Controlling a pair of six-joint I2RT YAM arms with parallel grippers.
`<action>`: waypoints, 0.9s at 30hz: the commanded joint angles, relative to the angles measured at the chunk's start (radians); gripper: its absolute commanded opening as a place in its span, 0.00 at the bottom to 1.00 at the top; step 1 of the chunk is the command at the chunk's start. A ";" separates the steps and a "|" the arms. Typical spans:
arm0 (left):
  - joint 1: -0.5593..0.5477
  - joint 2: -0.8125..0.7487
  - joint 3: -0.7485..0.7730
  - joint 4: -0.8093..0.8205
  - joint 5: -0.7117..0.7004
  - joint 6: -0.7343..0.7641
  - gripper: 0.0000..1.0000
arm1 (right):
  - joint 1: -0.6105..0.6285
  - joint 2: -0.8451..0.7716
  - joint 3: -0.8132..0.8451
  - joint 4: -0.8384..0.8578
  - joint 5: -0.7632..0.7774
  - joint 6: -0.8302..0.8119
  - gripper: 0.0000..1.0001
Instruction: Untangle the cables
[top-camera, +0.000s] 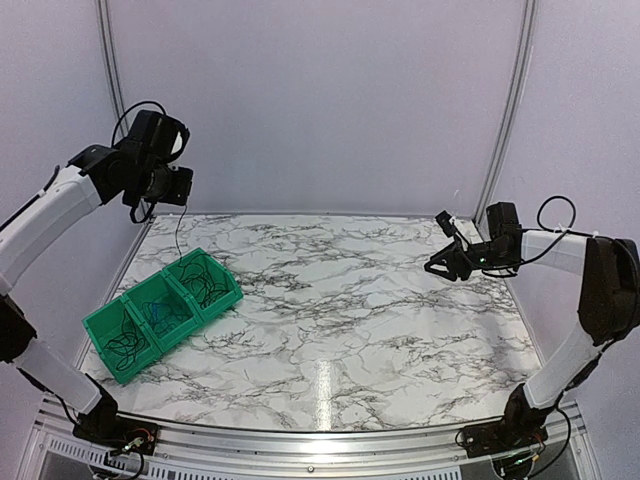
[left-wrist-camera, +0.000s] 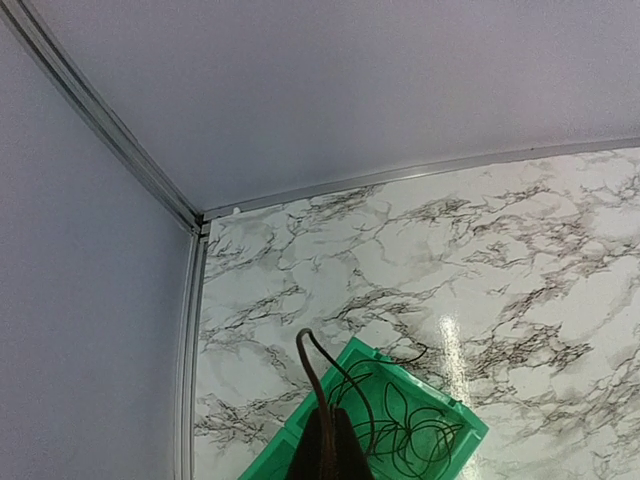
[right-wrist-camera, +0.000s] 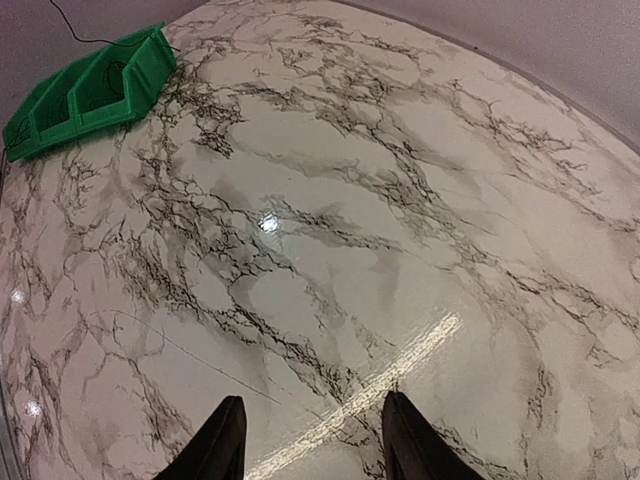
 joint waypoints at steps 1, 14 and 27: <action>0.003 0.062 0.012 0.016 -0.101 0.051 0.00 | 0.007 0.004 0.040 -0.012 -0.004 -0.019 0.47; 0.003 -0.050 0.059 0.067 0.194 0.106 0.00 | 0.009 0.012 0.044 -0.018 -0.001 -0.023 0.47; 0.002 -0.161 -0.096 0.066 0.369 0.092 0.00 | 0.012 0.018 0.044 -0.021 0.002 -0.027 0.47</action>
